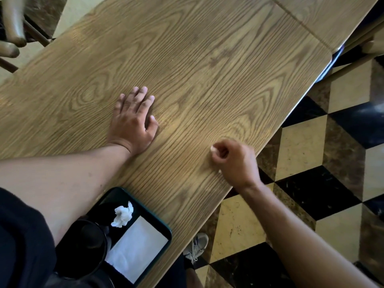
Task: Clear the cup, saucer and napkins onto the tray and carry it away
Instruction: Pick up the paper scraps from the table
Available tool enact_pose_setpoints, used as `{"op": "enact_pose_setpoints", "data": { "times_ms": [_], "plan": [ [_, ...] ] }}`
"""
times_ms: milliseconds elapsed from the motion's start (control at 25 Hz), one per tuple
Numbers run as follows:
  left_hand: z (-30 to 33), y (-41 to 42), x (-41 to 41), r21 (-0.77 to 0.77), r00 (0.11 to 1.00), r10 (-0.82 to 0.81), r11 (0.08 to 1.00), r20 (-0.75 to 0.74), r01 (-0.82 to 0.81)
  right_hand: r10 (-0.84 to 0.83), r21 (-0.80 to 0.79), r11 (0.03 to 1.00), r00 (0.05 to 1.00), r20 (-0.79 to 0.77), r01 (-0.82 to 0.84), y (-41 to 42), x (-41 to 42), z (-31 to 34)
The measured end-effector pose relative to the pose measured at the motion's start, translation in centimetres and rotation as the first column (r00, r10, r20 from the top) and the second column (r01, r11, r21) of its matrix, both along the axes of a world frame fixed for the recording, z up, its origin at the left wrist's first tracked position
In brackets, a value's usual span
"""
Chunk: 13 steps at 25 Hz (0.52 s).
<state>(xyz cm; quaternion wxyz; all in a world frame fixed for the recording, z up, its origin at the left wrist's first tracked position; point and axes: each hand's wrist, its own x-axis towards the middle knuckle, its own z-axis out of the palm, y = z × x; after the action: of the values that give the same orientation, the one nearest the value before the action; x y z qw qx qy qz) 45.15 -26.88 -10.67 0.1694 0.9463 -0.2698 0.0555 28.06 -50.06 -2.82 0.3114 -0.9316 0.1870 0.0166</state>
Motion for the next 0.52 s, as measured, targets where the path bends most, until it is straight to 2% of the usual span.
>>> {"op": "enact_pose_setpoints", "data": {
  "times_ms": [160,240,360,440,520],
  "plan": [
    [0.1,0.0,0.1,-0.006,1.0,0.003,1.0,-0.022,-0.003,-0.196,-0.128,0.97,0.977,0.086,0.206,-7.6,4.3,-0.9],
    [0.2,-0.1,0.1,-0.004,1.0,0.001,1.0,-0.022,-0.001,-0.199,-0.126,0.969,0.975,0.103,0.211,-7.6,3.2,-1.7],
    [0.2,0.0,0.1,-0.002,1.0,-0.002,1.0,-0.015,0.002,-0.091,-0.089,0.99,0.98,0.177,0.108,-0.9,-3.4,-1.9],
    [0.1,-0.1,0.1,-0.003,1.0,0.002,1.0,-0.014,-0.002,0.054,0.01,0.998,0.989,0.134,-0.056,4.7,-8.3,-1.4],
    [0.1,-0.1,0.1,-0.006,1.0,0.005,1.0,-0.014,-0.005,0.119,0.1,0.986,0.987,0.105,-0.13,6.9,-10.1,-0.7]
  ]
}}
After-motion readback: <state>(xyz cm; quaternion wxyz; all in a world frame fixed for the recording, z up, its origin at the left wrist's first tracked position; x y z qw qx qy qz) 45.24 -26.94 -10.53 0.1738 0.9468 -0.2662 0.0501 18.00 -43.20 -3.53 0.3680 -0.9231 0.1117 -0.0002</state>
